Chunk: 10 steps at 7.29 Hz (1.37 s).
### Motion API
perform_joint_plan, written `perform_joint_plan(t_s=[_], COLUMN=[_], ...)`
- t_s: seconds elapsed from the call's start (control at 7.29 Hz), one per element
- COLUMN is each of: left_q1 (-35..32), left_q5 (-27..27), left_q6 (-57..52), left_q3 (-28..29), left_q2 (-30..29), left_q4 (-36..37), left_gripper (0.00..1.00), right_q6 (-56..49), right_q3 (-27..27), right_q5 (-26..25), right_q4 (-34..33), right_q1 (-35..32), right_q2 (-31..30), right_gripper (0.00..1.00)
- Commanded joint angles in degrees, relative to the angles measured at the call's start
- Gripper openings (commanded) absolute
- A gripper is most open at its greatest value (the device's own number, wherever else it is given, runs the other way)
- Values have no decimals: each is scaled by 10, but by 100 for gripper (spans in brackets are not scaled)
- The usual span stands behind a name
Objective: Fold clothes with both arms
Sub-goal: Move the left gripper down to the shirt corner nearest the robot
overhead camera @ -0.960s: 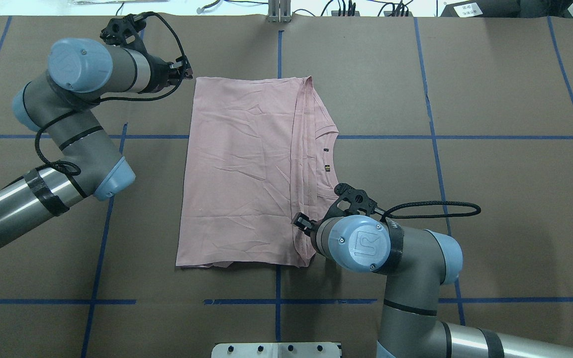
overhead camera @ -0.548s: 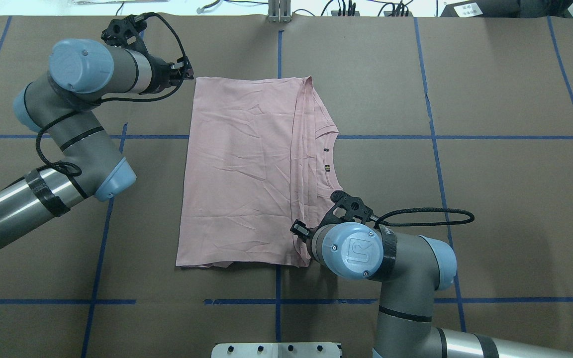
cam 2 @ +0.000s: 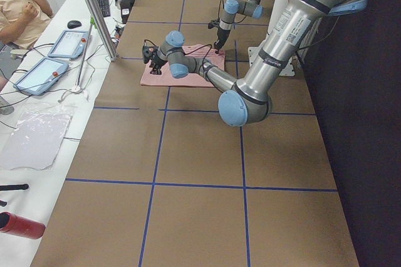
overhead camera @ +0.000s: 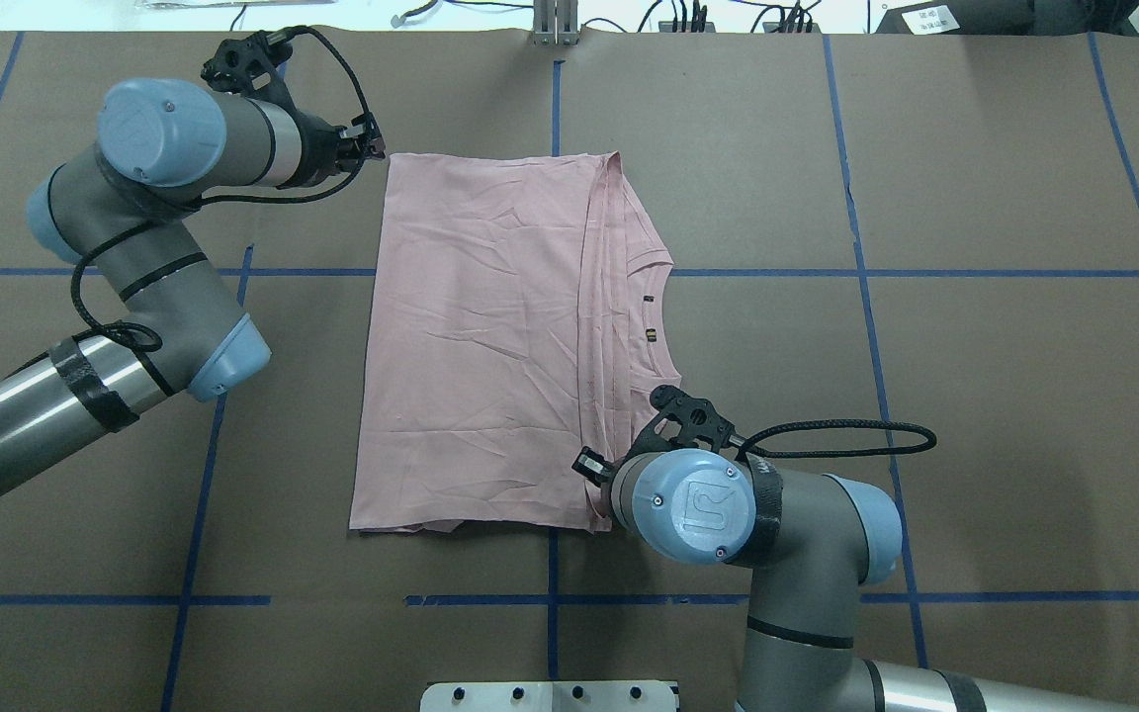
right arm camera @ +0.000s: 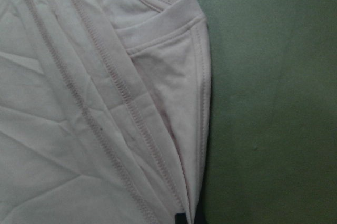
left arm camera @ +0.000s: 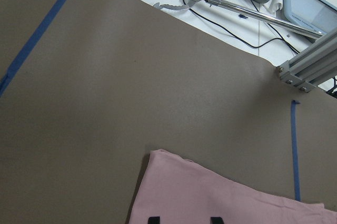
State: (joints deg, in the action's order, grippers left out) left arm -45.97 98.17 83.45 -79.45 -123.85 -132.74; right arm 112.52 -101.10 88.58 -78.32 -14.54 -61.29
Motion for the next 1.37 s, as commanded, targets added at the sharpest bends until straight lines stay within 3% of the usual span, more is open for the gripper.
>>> perform_joint_plan(t_s=[0.0,0.14,0.55,0.82,1.23], left_q1=[3,22,182,262,299], left_q5=[3,3,-42,-70,-83], left_q6=[31,86,209,262,290], left_q3=[-12,-54,-305,-338,-337], left_q2=[0,3,112,180,203], left_q4=[1,41,220,252,258], left_gripper=[43,43,44,57,58], right_q6=[-1,-1,0,1,1], right_q3=[-25,-48,-53,-56,-60], right_q5=[0,1,-1,-2,-2], right_q4=[-19,-37,-39,-37,-37], right_q1=[0,0,0,0,0], right_q2=[-2,-3,-5,-7,-7], right_gripper=[0,0,0,0,0])
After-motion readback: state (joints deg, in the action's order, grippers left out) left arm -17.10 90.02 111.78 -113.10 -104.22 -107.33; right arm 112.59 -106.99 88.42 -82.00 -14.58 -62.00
